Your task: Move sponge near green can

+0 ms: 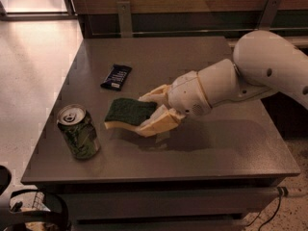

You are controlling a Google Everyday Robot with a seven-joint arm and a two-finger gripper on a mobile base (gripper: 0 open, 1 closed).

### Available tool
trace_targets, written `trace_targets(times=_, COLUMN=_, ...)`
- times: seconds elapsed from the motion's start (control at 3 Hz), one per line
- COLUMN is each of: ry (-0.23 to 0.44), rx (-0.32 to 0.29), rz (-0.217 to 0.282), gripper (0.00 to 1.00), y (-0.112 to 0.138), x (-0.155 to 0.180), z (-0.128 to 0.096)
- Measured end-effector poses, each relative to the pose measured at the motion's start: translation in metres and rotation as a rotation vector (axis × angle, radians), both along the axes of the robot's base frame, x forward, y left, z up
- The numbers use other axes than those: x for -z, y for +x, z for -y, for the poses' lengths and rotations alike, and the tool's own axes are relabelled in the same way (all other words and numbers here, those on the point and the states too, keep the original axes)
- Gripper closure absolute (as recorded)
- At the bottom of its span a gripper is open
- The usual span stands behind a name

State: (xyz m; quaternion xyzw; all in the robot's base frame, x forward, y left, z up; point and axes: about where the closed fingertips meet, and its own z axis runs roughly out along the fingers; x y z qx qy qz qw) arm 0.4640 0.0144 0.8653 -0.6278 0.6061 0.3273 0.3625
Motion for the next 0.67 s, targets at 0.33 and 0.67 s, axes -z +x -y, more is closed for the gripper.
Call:
trace_targets(times=0.33, ry=-0.001, rx=-0.003, rz=0.001, gripper=0.00, y=-0.0007, x=-0.0003, z=-0.0014)
trace_targets(times=0.67, ry=-0.001, rx=-0.004, rz=0.001, gripper=0.00, y=-0.0010, x=-0.0004, z=-0.0019)
